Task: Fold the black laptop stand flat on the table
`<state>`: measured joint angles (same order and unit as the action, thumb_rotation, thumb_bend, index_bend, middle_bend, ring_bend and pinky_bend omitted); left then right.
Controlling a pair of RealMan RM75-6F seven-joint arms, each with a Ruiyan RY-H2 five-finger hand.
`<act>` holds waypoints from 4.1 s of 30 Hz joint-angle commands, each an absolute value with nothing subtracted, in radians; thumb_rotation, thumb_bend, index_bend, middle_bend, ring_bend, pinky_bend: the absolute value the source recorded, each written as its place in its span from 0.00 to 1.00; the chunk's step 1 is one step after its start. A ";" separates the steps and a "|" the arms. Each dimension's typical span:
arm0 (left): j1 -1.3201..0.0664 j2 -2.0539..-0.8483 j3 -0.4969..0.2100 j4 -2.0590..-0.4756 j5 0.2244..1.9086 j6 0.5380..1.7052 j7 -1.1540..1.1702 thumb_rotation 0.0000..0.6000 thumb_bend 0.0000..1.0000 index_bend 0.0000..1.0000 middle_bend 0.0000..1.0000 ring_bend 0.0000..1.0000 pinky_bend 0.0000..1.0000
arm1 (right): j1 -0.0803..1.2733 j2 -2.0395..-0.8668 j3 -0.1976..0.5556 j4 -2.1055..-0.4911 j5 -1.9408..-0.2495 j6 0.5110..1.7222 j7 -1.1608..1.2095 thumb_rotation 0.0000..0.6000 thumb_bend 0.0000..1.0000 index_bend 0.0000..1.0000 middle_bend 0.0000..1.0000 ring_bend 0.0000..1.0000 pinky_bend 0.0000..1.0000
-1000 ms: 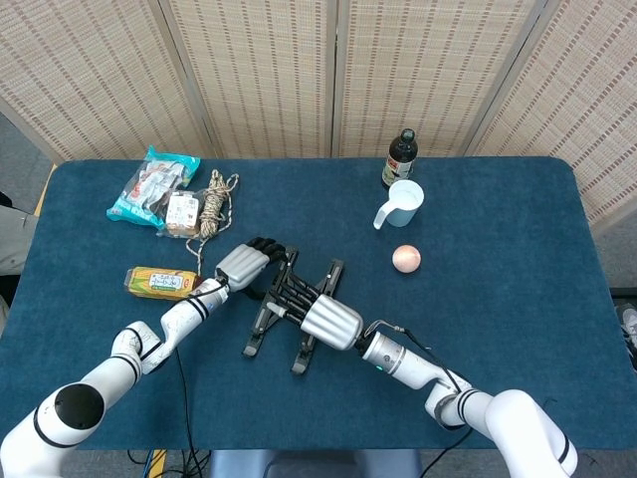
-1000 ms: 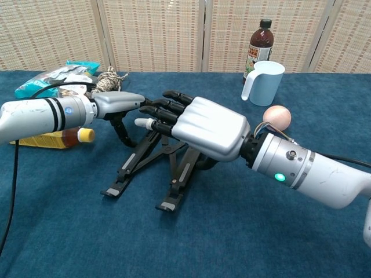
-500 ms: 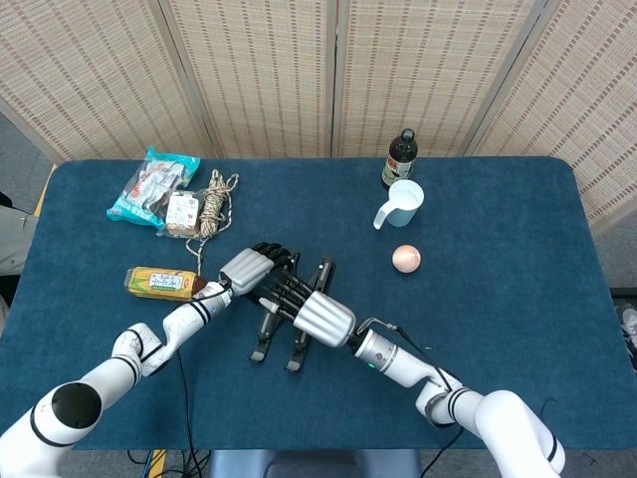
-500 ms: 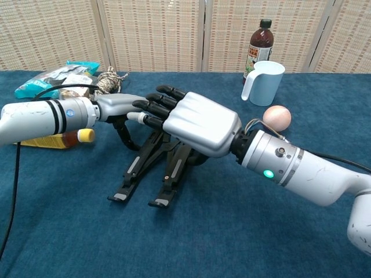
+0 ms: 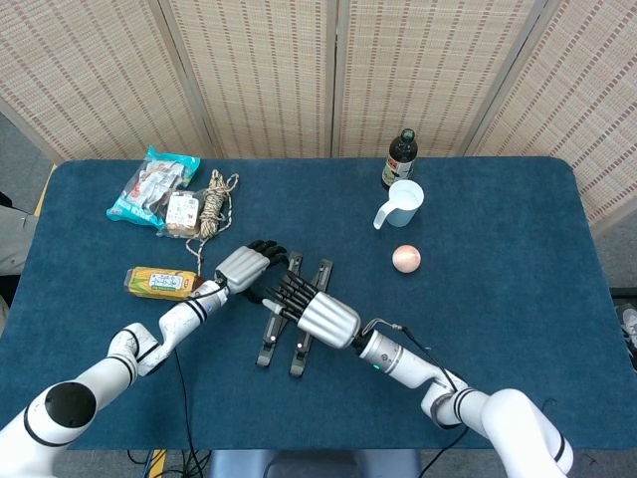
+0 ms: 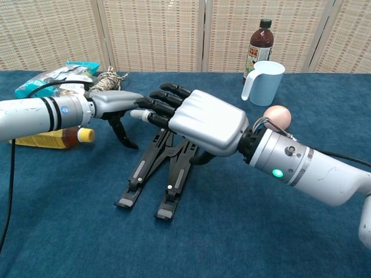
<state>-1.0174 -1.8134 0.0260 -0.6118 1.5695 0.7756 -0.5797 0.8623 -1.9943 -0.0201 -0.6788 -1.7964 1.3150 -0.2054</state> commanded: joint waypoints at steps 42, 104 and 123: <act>-0.859 -1.576 -0.092 -0.887 1.437 0.918 -0.368 1.00 0.13 0.19 0.10 0.05 0.08 | 1.283 -1.598 -0.017 -1.201 -1.679 0.503 0.136 1.00 0.00 0.00 0.00 0.00 0.00; -0.833 -1.571 -0.099 -0.899 1.459 0.927 -0.381 1.00 0.13 0.19 0.10 0.05 0.08 | 1.246 -1.639 -0.031 -1.110 -1.632 0.637 0.121 1.00 0.20 0.00 0.01 0.00 0.01; -0.694 -1.374 -0.125 -1.166 1.363 1.049 -0.211 1.00 0.13 0.19 0.10 0.03 0.07 | 0.872 -1.241 0.060 -1.682 -1.229 1.043 -0.384 1.00 0.17 0.00 0.00 0.00 0.00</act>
<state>-0.7200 -1.4041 -0.1211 -1.1296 1.3900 1.0353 -0.2461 0.9517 -1.3104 0.0541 -1.6023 -1.2834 0.9443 -0.2972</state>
